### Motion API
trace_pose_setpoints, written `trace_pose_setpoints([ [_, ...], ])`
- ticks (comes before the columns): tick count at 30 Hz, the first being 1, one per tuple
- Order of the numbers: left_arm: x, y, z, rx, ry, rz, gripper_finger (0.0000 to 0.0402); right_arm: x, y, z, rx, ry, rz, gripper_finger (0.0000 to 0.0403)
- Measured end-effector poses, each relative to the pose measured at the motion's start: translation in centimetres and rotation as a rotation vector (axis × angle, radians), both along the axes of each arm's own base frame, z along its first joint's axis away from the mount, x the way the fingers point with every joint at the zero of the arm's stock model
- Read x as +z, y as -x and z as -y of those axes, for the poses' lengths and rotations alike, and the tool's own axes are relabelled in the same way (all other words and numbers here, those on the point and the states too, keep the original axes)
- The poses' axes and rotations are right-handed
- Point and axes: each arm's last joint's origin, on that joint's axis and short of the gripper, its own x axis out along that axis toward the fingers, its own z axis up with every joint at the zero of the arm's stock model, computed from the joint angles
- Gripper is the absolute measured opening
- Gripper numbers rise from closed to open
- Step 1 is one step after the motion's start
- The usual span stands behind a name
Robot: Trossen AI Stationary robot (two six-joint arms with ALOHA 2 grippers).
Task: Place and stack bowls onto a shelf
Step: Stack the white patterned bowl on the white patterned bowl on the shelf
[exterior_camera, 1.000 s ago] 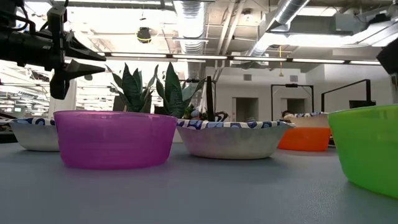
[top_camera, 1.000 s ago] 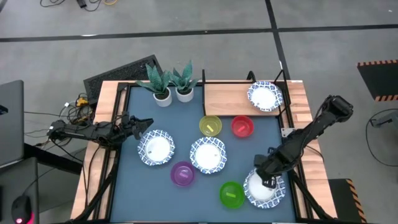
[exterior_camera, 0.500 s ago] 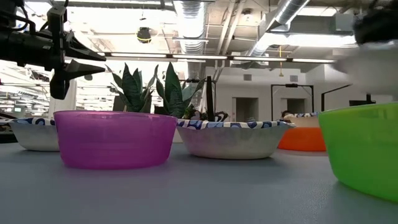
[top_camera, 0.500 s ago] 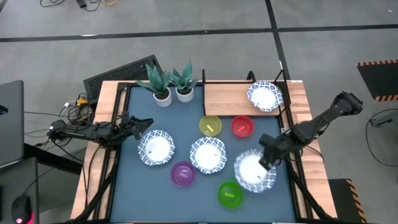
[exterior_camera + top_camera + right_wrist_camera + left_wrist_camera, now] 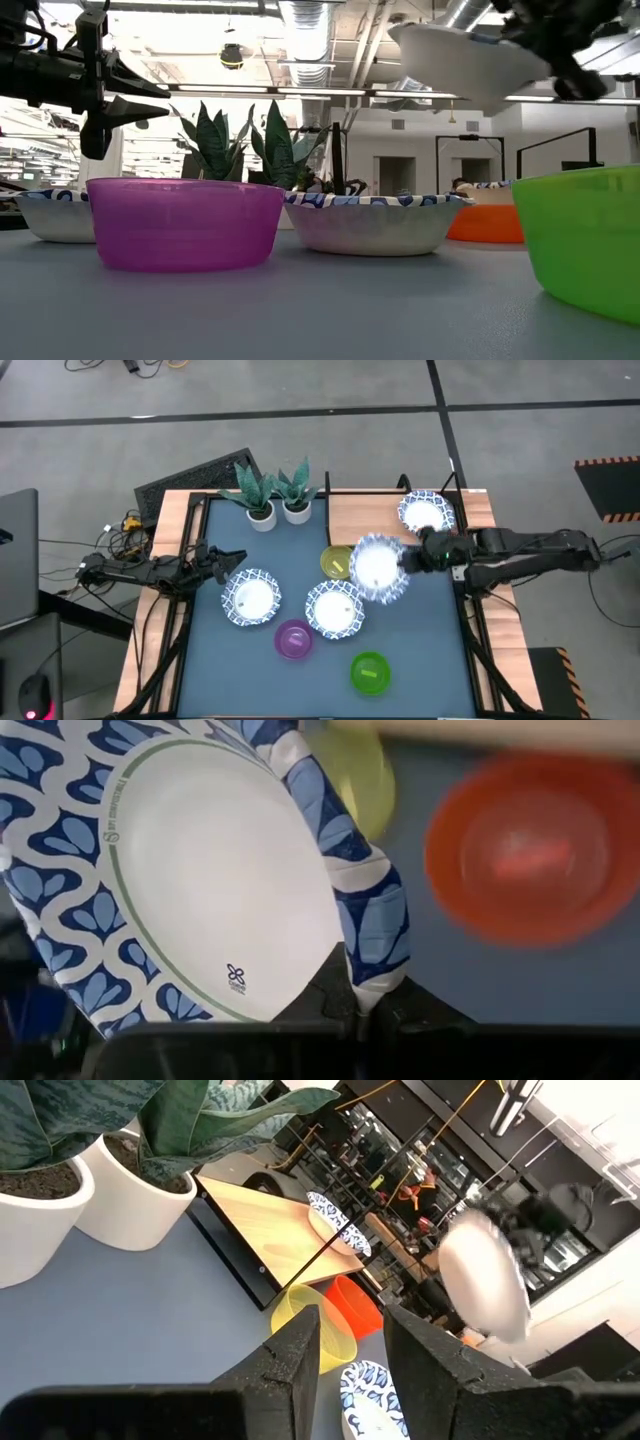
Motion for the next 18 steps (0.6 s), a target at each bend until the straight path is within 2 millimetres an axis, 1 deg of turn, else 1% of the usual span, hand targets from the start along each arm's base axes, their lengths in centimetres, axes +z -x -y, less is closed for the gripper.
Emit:
trace_pose_setpoints([
  [7,0.0,0.0,0.0,0.000,0.000,0.000,0.0098,3.4,-0.1,4.5,-0.153,0.187,0.007,0.0021],
  [13,0.0,0.0,0.0,0.000,0.000,0.000,0.0098,5.1,0.6,8.4,-0.307,0.302,-0.085,0.0020],
  [18,0.0,0.0,0.0,0.000,0.000,0.000,0.0098,5.8,1.4,11.2,-0.395,0.354,-0.166,0.0020],
])
